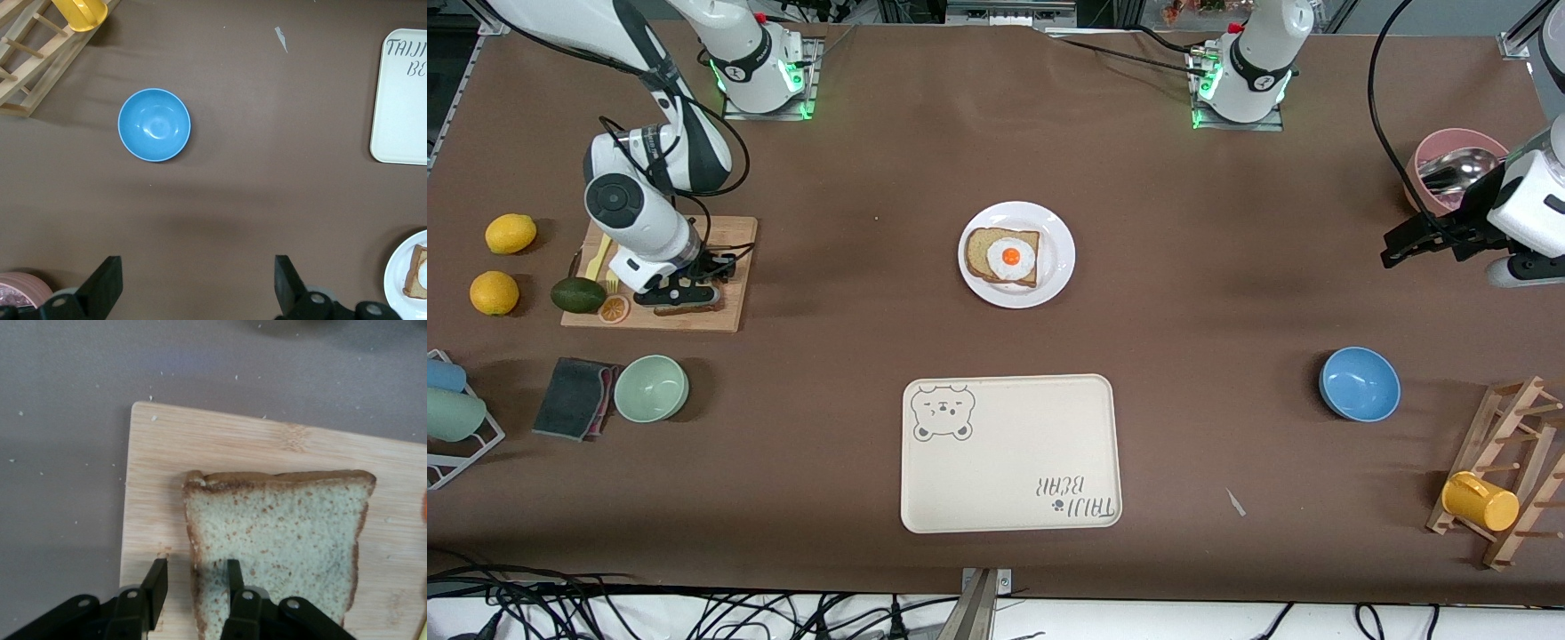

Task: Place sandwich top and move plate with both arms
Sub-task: 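Close the right gripper on the bread slice edge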

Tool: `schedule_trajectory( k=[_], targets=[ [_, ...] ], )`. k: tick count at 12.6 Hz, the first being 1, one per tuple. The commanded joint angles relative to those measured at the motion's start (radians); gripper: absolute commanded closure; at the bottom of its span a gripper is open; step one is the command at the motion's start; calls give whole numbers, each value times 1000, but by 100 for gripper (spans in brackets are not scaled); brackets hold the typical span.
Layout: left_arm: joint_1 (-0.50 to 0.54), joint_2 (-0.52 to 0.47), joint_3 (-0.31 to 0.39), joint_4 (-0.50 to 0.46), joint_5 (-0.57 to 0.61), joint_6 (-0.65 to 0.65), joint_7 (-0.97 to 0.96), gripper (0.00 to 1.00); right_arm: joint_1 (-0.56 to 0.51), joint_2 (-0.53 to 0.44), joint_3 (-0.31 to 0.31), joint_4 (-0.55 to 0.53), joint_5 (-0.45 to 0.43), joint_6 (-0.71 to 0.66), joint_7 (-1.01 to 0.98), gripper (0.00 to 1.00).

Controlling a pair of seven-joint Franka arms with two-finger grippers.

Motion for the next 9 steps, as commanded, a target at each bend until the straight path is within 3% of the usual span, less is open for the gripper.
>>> schedule_trajectory(
  k=[1,3,4,5,9],
  targets=[
    [0,-12,-6,-10,29,-6,-7,0,3,11,0,17,-41,-12,44,57],
    [0,-12,-6,-10,29,-6,-7,0,2,23,-2,17,-41,-10,47,60],
    [2,-12,-6,-10,29,-6,-5,0,2,27,-2,17,-41,-10,51,78],
    [2,-12,-6,-10,29,-6,-7,0,3,32,-2,17,-41,-10,63,89],
    [2,-11,-6,-10,29,-6,-7,0,5,38,0,17,-53,-9,76,100]
  ],
)
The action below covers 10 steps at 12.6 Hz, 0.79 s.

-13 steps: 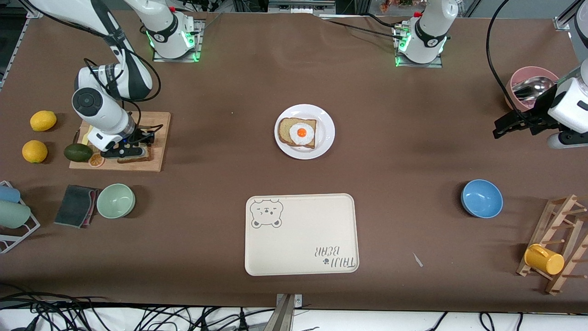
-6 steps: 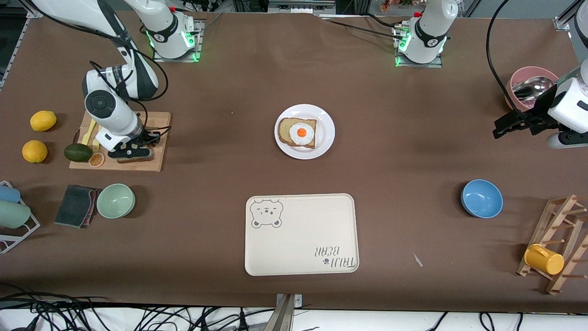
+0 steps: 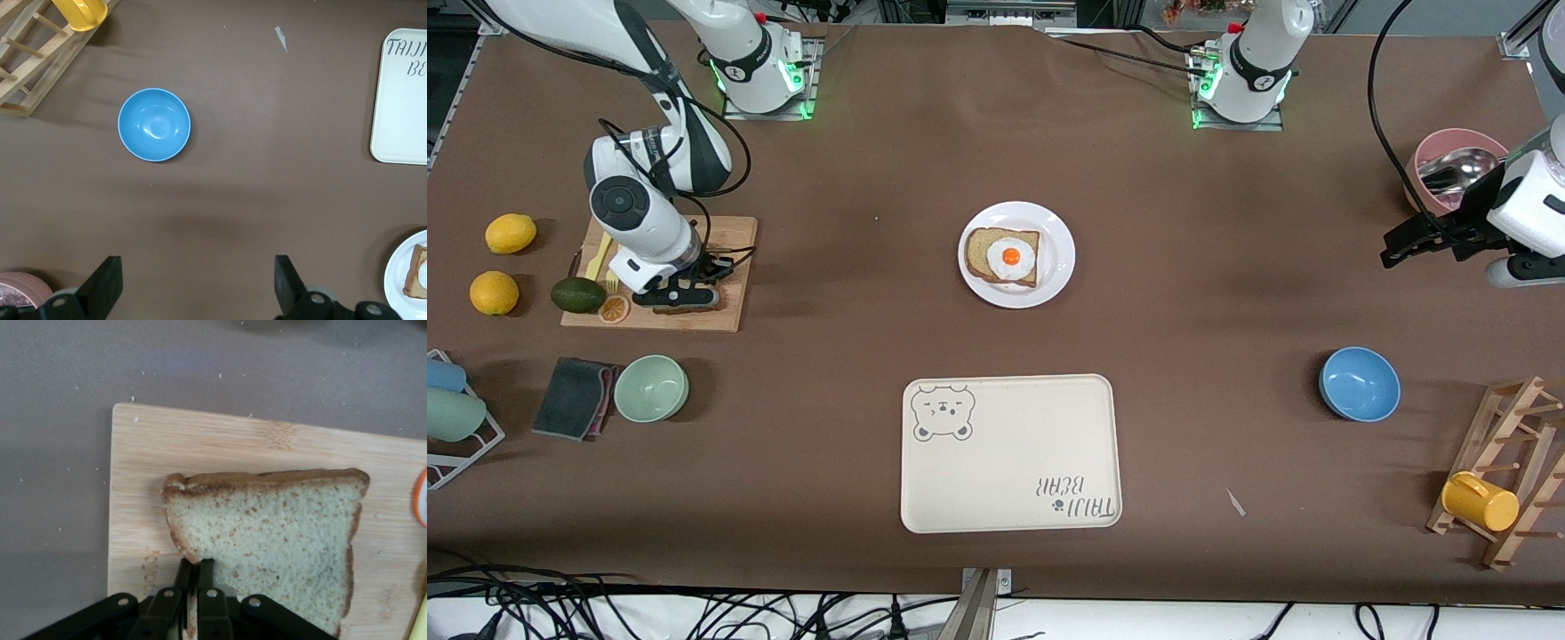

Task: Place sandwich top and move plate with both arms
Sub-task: 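Close the right gripper on the bread slice edge, then lift the bread slice and carry it toward the white plate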

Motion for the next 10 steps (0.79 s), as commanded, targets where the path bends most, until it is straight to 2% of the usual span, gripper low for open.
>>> schedule_trajectory(
  k=[1,5,6,8,10],
  targets=[
    [2,-11,-6,-9,29,-6,-5,0,4,31,8,12,-24,-6,30,100],
    [2,-9,-6,-9,29,-4,-5,0,4,25,8,32,-24,-16,16,100],
    [2,-9,-6,-9,29,-4,-5,0,4,19,8,59,-28,-61,10,100],
    [2,-9,-4,-8,29,-4,6,0,4,15,17,181,-45,-255,4,100],
    [2,-9,-3,-8,29,-4,6,0,4,24,60,303,-42,-444,-5,100]
  ],
)
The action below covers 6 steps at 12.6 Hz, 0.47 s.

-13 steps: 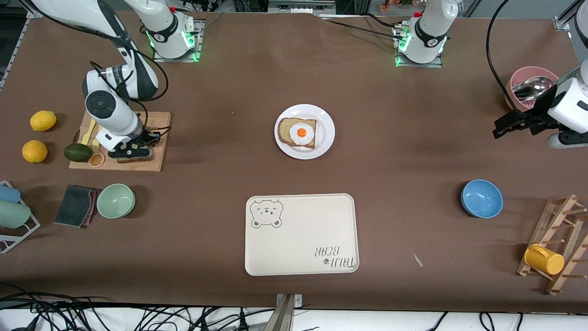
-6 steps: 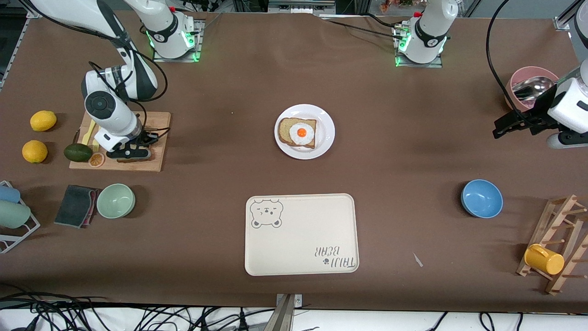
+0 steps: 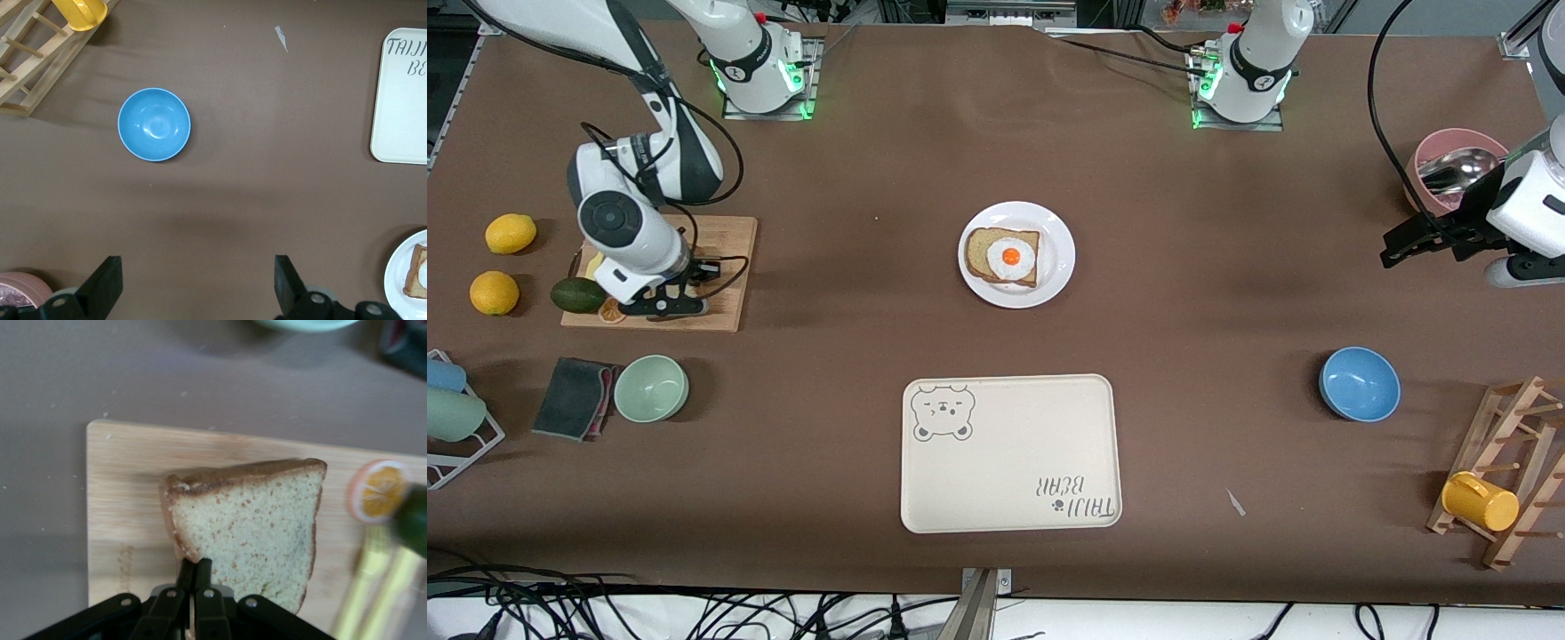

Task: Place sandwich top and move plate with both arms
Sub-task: 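Lift the bread slice and carry it toward the white plate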

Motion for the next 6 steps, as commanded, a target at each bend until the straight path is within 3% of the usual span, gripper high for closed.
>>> schedule_trajectory(
  k=[1,6],
  targets=[
    [2,-9,-3,-7,29,-4,5,0,3,27,43,166,-11,-173,-11,100],
    [2,-12,-3,-7,29,-6,7,0,15,90,241,393,118,-325,62,100]
  ],
)
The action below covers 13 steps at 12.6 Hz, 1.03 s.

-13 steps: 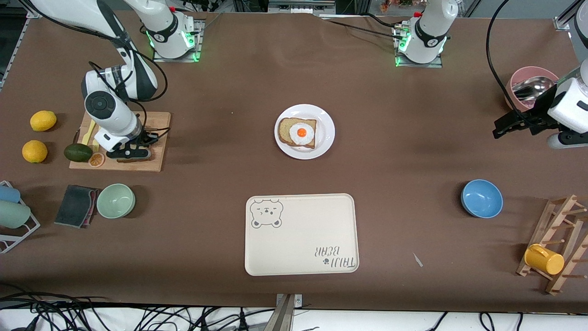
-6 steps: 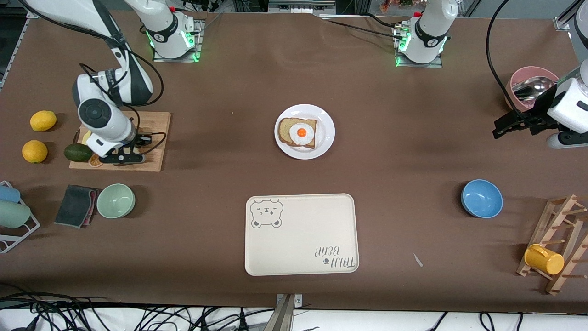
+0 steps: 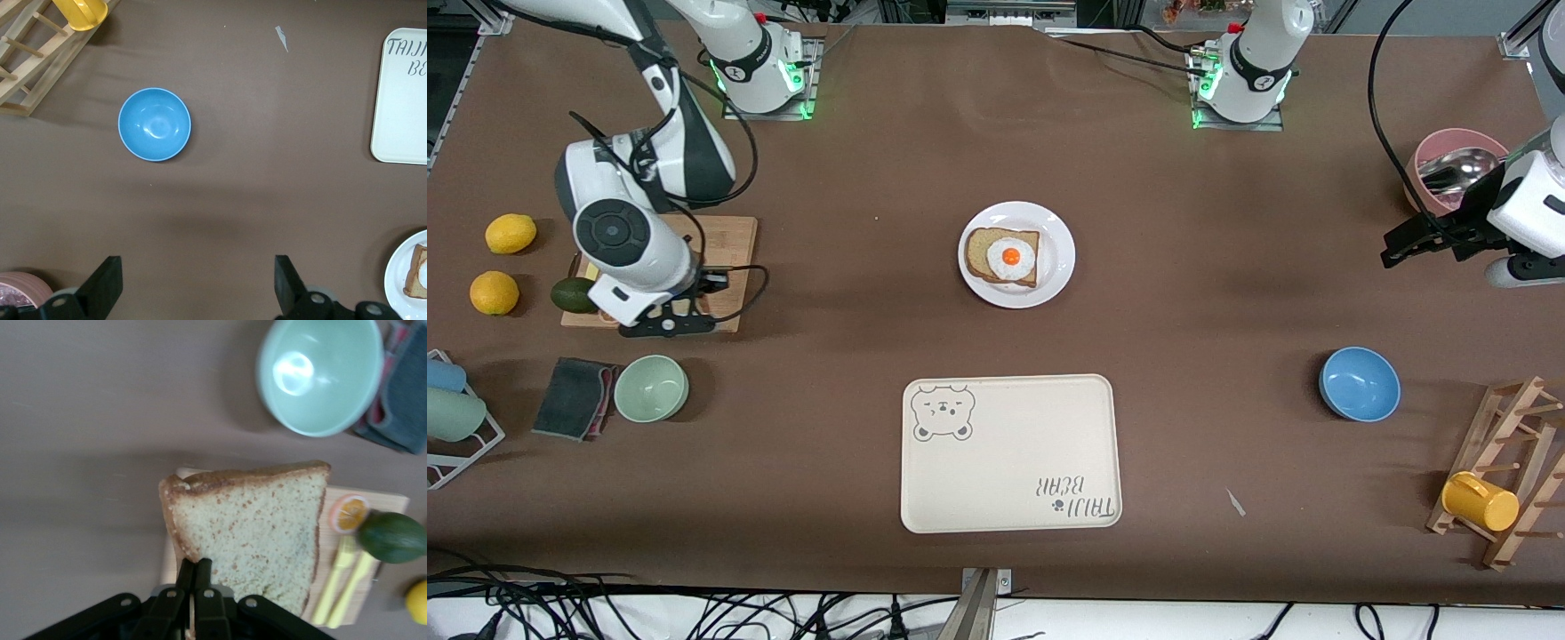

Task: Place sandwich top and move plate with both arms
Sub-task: 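Lift the bread slice and carry it toward the white plate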

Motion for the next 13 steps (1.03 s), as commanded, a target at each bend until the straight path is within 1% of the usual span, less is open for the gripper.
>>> schedule_trajectory(
  k=[1,5,6,7,8,9,11,13],
  targets=[
    [1,-11,-3,-7,29,-6,6,0,31,79,63,137,41,-55,118,100],
    [1,-12,-3,-7,29,-9,5,0,221,166,63,278,41,-84,322,100],
    [1,-12,-3,-7,29,-9,6,0,261,191,66,325,36,-83,371,100],
    [3,-11,-3,-7,29,-9,6,0,337,215,66,389,30,-86,384,100],
    [1,-12,-3,-7,29,-9,5,0,389,240,62,448,29,-92,394,100],
    [1,-11,-3,-7,29,-7,6,0,413,254,62,459,29,-94,426,100],
    [1,-11,-3,-7,29,-6,6,0,501,281,62,470,21,-88,469,100],
    [4,-8,-1,-7,29,-4,6,0,568,336,62,529,24,-94,592,100]
  ],
)
